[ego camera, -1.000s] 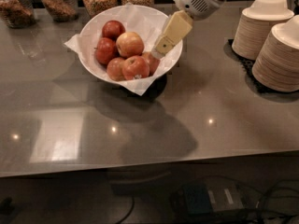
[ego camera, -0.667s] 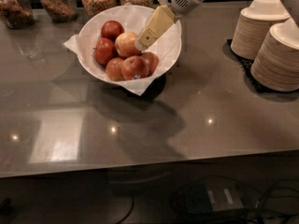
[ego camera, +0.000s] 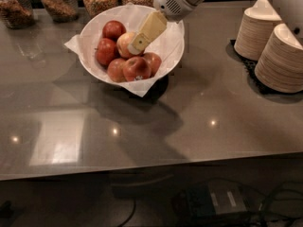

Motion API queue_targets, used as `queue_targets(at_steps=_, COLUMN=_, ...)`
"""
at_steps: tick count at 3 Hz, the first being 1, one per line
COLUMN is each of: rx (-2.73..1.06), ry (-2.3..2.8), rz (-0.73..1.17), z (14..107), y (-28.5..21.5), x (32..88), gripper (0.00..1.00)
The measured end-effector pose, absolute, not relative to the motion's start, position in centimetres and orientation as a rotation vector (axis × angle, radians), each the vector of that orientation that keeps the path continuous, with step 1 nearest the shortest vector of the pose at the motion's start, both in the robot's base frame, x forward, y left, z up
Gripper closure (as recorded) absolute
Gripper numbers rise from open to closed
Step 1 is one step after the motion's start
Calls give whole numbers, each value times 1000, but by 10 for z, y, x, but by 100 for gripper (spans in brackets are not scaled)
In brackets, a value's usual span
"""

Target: Pick apple from white bowl

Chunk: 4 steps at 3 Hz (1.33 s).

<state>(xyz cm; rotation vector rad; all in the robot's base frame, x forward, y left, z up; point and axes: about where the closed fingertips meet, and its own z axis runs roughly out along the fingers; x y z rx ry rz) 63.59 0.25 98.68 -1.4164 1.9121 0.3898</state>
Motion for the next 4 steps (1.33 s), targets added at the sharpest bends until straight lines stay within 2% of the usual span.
queue_targets(at_steps=2, rx=-1327, ry=1893, rz=449, z=967, y=38, x=653, gripper=3)
queue_targets(at_steps=3, rx=-1296, ry=1902, rz=470, z=959, y=45, x=656, gripper=10)
queue_targets(at_steps=4, rx=-1261, ry=1927, rz=492, z=951, y=46, x=656, gripper=25)
